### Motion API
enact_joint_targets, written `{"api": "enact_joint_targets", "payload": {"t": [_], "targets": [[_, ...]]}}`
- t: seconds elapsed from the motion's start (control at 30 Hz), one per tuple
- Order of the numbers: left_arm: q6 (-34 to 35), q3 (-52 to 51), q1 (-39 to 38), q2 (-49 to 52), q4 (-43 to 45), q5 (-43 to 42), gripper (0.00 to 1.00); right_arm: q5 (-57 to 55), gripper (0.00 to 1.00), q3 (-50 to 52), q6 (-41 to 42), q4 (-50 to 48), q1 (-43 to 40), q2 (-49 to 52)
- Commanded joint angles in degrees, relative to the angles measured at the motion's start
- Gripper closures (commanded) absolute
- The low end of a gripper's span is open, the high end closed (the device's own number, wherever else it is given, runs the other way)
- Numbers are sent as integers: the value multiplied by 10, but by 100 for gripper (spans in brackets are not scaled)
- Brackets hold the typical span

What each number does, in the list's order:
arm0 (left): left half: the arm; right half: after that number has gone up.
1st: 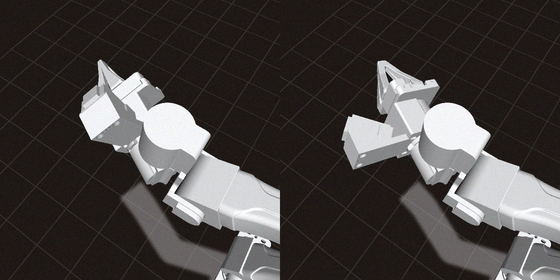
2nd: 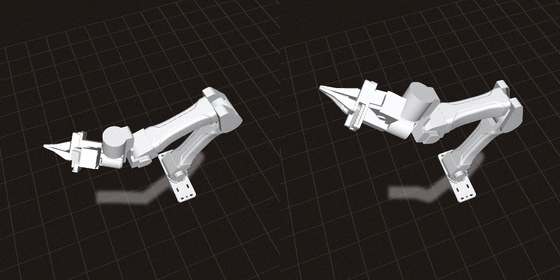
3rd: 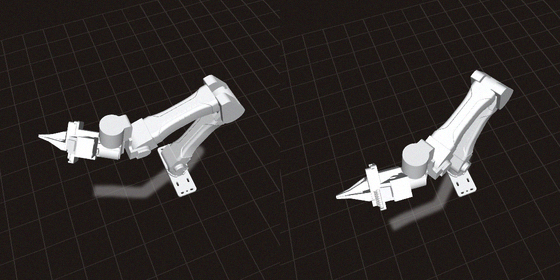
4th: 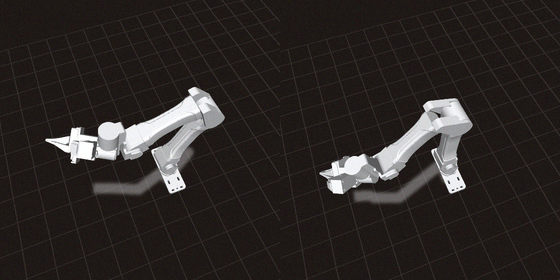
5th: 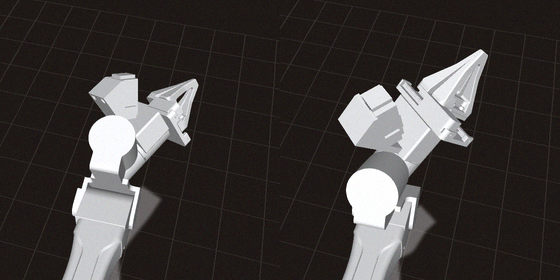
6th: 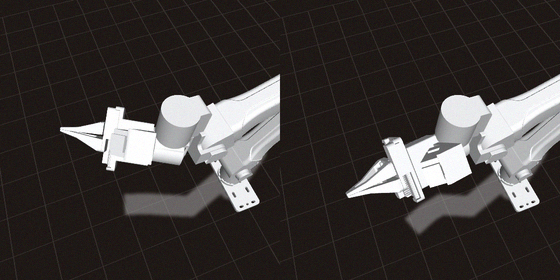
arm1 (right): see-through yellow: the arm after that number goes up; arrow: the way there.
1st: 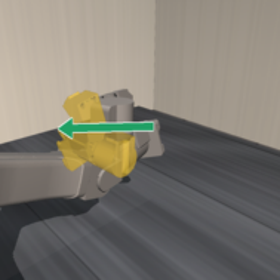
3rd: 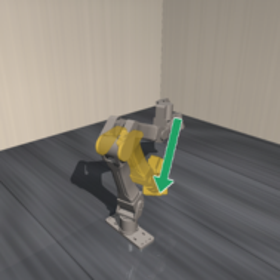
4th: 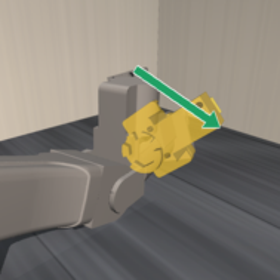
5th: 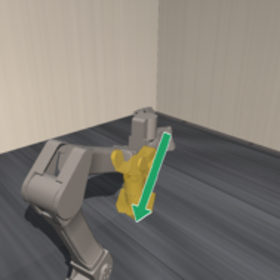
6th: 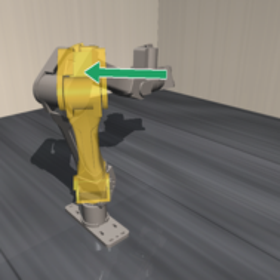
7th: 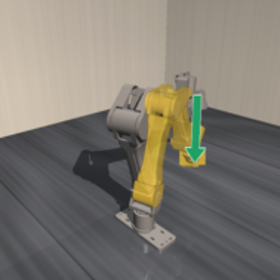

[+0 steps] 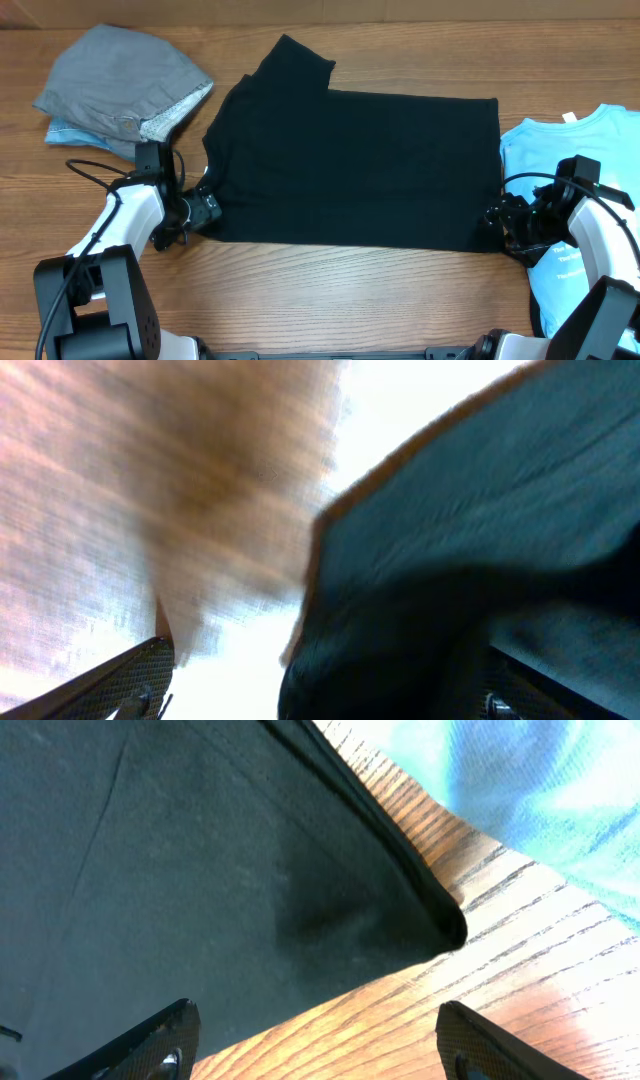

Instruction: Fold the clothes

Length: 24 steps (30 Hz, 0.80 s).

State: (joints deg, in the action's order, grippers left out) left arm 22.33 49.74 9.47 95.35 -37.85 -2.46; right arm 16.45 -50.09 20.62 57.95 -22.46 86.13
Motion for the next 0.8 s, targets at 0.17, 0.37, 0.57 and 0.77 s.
{"api": "enact_joint_targets", "payload": {"t": [0.17,0.37,0.57,0.77], "targets": [[-11,-23,-1,20,30,-24,26,-6,20,3,4,-9,-2,-1],[-12,-23,-1,20,42,-22,55,-5,21,3,-7,-22,-2,-1],[-35,-23,1,20,12,10,96,-5,21,3,-9,-17,-2,-1],[-28,-23,41,20,-39,62,96,-6,22,3,-9,-4,-2,-1]]}}
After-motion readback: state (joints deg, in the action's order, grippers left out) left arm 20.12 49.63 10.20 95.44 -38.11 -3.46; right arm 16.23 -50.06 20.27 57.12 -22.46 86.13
